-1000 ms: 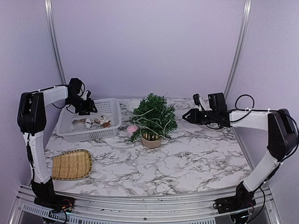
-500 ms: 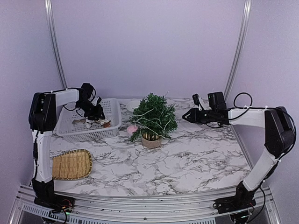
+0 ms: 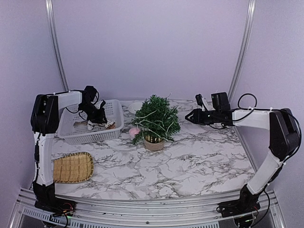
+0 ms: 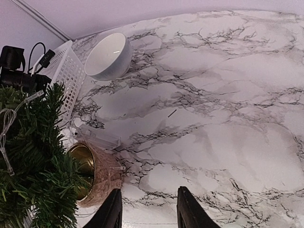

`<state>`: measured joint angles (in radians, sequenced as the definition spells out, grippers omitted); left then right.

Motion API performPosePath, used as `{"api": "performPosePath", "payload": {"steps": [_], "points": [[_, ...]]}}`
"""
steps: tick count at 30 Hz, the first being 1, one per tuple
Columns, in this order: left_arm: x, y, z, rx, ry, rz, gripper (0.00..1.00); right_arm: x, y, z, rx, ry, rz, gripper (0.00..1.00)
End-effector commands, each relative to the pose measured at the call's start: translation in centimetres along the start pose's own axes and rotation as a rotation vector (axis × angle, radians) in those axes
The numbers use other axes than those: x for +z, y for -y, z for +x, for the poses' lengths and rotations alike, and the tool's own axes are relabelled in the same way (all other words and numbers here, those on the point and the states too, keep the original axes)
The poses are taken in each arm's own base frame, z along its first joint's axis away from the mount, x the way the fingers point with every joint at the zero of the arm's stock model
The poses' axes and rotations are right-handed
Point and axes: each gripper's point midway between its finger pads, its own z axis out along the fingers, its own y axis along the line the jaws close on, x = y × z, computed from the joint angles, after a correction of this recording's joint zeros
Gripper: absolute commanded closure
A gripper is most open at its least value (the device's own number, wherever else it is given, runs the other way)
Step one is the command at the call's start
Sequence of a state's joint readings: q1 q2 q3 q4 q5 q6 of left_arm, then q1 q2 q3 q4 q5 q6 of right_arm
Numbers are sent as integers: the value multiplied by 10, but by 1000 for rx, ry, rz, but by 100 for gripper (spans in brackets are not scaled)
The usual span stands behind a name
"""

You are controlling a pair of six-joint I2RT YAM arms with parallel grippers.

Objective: Decorate the small christmas tree

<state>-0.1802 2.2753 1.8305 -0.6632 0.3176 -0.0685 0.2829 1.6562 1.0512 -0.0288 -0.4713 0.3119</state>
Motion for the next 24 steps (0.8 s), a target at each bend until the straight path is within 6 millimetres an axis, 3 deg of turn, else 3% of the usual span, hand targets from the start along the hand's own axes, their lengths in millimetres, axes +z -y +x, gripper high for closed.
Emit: {"api": "performPosePath", "payload": {"steps": [1, 7, 20, 24], "points": [[-4, 9, 6, 6, -28, 27, 82, -6, -7, -20, -29, 38, -18, 62], [-29, 19, -8, -15, 32, 38, 100, -11, -11, -24, -39, 56, -23, 62], [-105, 49, -46, -85, 245, 137, 100, -36, -27, -49, -96, 150, -18, 63], [-119, 52, -51, -94, 299, 143, 100, -42, -32, -55, -109, 168, -22, 62]]}}
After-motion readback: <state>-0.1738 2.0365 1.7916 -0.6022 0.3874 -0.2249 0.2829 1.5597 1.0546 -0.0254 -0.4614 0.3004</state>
